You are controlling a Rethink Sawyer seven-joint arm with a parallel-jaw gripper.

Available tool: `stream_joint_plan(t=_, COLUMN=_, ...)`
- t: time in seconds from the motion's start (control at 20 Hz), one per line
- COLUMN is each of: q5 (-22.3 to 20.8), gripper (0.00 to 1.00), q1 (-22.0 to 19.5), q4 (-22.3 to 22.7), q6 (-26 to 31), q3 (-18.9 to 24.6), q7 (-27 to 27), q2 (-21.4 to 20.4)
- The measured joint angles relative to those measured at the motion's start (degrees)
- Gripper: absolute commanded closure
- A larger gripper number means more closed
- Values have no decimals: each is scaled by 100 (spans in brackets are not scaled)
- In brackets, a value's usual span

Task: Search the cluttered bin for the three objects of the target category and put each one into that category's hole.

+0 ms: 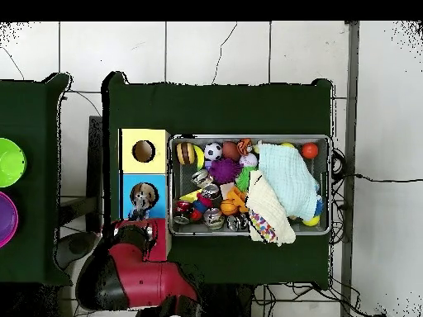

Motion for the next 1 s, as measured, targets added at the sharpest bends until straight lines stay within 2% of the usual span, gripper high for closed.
stream_joint_plan(t=0.45, q5=-1, gripper=100, q1=-229, q4=-122, q6=-19, q3=122, q7=0, q2=106)
stream_joint_plan(t=0.5, q5=-1, gripper=0, q1=-311, q4=-161, q6=-20, q3=171, q7=0, q2=153)
stream_joint_plan(t=1.0, q5=0, gripper=0, q1=-344, q4=-282, q6=-2, q3=186, q7=0, q2=280)
